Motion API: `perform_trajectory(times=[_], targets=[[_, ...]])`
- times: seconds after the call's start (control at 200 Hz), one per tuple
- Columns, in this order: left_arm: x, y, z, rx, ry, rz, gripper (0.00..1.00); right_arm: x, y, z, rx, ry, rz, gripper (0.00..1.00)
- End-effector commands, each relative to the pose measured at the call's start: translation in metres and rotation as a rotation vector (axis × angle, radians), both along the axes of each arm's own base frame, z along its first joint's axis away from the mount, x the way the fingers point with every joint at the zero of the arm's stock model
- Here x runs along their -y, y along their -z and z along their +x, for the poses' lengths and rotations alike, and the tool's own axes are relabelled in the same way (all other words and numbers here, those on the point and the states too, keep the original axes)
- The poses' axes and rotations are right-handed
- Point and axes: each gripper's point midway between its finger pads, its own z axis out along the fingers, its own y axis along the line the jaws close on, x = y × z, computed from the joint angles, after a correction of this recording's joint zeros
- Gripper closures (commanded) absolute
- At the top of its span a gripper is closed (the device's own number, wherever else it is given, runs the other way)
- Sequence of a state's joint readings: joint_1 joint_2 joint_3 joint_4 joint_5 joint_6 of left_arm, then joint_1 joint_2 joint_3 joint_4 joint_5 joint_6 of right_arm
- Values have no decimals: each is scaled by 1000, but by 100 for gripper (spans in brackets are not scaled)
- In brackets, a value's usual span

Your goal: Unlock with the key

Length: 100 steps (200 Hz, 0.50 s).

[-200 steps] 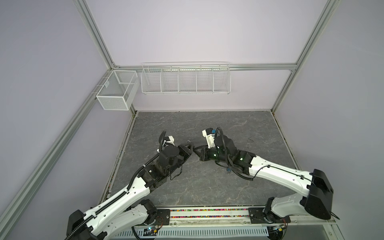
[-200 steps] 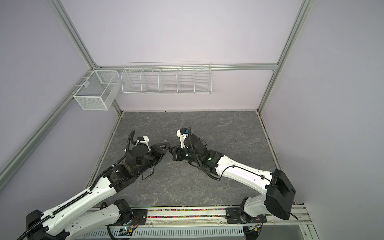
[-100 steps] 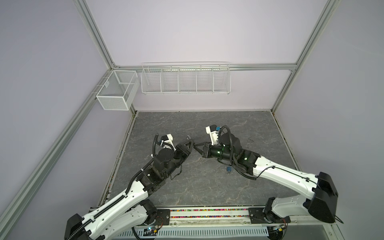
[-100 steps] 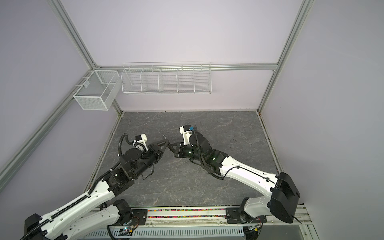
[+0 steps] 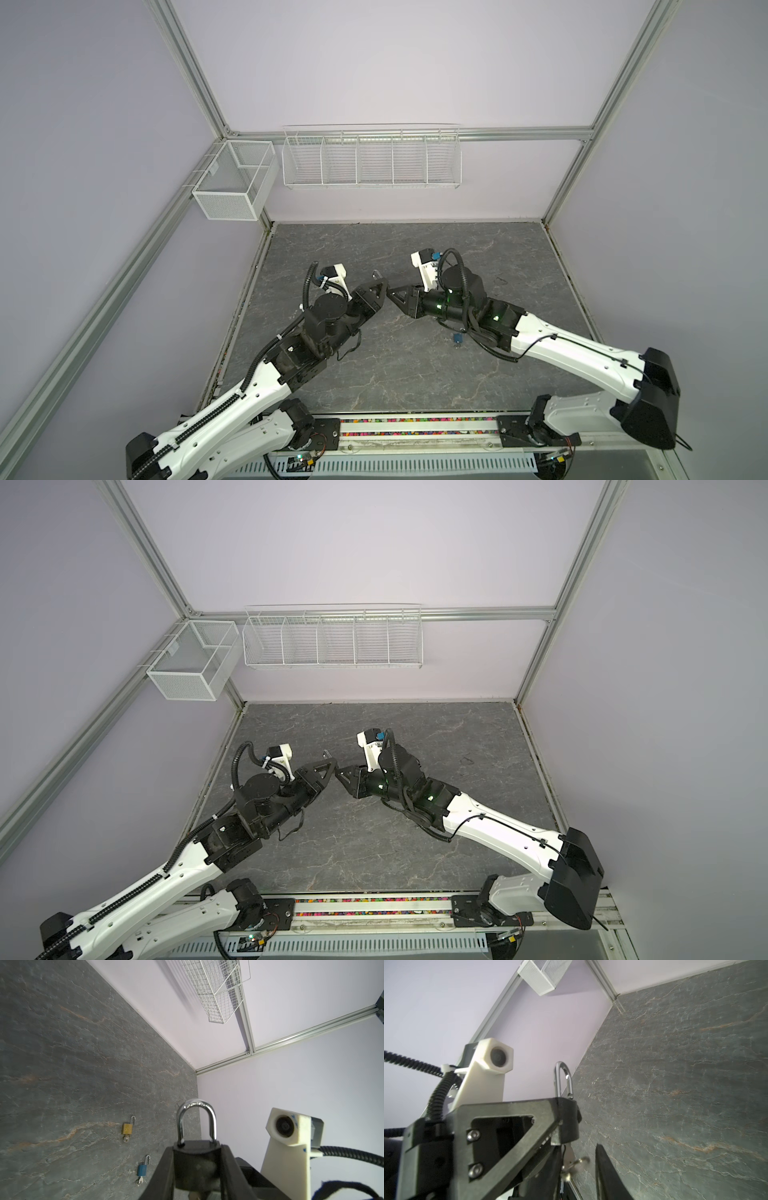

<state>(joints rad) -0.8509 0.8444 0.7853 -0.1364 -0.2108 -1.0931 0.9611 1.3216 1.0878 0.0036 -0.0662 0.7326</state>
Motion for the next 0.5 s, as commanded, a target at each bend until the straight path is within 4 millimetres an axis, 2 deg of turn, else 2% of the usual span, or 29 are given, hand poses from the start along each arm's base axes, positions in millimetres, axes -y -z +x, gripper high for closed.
perform_trajectory(times=[0.0, 0.175, 0.295, 0.425, 0.435, 0.495], targets=[[-23, 0, 4, 58, -68, 211, 100, 20, -11, 6, 88, 60, -92, 60], [-45, 19, 0, 103, -79, 458, 100, 40, -3, 6, 124, 67, -257, 39], [-37, 28, -5, 209, 11, 552, 100, 46, 3, 4, 134, 47, -361, 32], [-26, 40, -8, 292, 63, 587, 100, 48, 8, 0, 118, 9, -452, 28], [-28, 35, -10, 311, 61, 577, 100, 48, 9, 0, 116, 8, -458, 28], [-24, 39, -14, 355, 81, 583, 100, 48, 12, -3, 105, -4, -487, 26]])
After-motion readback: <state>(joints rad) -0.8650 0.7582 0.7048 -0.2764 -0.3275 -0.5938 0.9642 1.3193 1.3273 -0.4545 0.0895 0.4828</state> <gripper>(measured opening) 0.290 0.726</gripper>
